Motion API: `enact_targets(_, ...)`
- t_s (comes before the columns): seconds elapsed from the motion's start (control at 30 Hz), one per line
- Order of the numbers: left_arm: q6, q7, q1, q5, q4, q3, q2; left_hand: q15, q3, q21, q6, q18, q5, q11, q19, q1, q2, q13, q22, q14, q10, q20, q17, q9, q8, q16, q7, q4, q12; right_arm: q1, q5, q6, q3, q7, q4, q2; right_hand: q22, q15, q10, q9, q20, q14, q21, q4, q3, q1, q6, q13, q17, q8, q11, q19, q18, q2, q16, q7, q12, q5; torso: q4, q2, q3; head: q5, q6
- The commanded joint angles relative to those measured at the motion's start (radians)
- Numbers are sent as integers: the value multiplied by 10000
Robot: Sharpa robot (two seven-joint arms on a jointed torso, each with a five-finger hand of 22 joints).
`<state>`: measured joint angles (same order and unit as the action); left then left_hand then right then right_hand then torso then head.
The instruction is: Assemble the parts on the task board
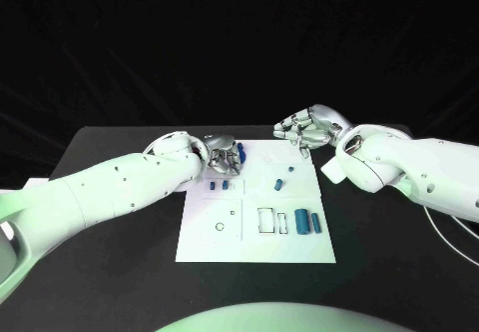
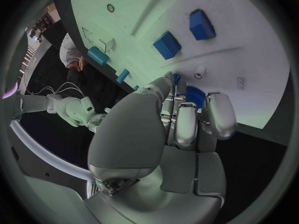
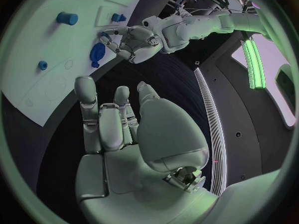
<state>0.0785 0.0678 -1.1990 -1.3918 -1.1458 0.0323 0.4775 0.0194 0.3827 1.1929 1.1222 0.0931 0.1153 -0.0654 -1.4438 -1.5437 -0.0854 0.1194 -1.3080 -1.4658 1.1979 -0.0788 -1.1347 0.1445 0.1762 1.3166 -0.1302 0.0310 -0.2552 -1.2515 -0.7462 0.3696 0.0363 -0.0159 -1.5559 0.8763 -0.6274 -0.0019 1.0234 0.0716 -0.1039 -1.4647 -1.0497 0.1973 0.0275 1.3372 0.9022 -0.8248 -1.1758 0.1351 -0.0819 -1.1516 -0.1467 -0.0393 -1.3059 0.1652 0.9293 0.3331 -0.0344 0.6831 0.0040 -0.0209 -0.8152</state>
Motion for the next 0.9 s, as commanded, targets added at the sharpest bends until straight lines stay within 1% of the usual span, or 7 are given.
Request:
enact_targets(0.03,313,-198,-4,137,-190,-21,77,23,80,50,-50,-148,46,71,-3,9,-64,86,-333,-2,101,-7,-7,-22,-62,38,-53,-16,47,5,-39,-117,0,-40,-17,-4,8,22,-1,-4,-1,48,31,8,46,73,-47,-5,14,39,28,-22,-183,-54,37,11,61,33,5,6,-6,6,23)
enact_targets(0.17,395,-185,-12,153,-419,-45,243,23,80,50,-50,-148,46,71,-3,9,-64,86,-333,-2,101,-7,-7,-22,-62,38,-53,-16,47,5,-40,-113,0,-43,-16,-1,8,22,-1,-4,-1,48,31,8,46,73,-47,-5,14,39,28,-22,-183,-54,37,11,61,33,-1,7,0,16,26)
enact_targets(0.37,327,-98,-24,195,-720,-120,565,13,119,39,-64,-145,51,60,11,19,-75,97,-337,8,93,-14,26,-27,-86,27,-65,-54,71,5,-40,-114,0,-45,-22,10,17,22,2,-3,-1,48,38,24,53,69,-45,0,16,42,28,-21,-185,-68,39,12,65,41,1,5,4,35,39)
enact_targets(0.43,291,-73,-25,218,-804,-131,689,9,129,33,-70,-144,51,54,17,28,-79,100,-337,10,89,-17,28,-30,-94,28,-70,-62,80,5,-40,-111,0,-44,-25,19,17,22,2,-3,-1,48,38,24,53,69,-45,0,16,42,28,-21,-185,-68,39,12,65,41,-10,7,1,17,35)
enact_targets(0.53,249,-47,-25,244,-914,-140,870,9,129,33,-70,-144,51,54,17,28,-79,100,-337,10,89,-17,28,-30,-94,28,-70,-62,80,5,-40,-113,0,-44,-29,28,17,22,2,-3,-1,48,38,24,53,69,-45,0,16,42,28,-21,-185,-68,39,12,65,41,-3,12,-6,26,34)
enact_targets(0.7,196,-25,-21,308,-1005,-145,1126,3,140,43,-71,-146,50,49,18,43,-79,104,-347,11,85,-21,25,-31,-102,32,-77,-68,90,5,-39,-115,0,-49,-29,39,17,22,2,-3,-1,48,38,24,53,69,-45,0,16,42,28,-21,-185,-68,39,12,65,41,2,9,-10,26,30)
enact_targets(0.9,80,3,-18,367,-972,-144,1230,3,142,44,-71,-146,50,48,18,45,-79,105,-348,11,85,-21,26,-31,-102,32,-77,-69,91,6,-37,-113,0,-53,-27,39,17,22,2,-3,-1,48,38,24,53,69,-45,0,16,42,28,-21,-185,-68,39,12,65,41,1,6,-6,53,22)
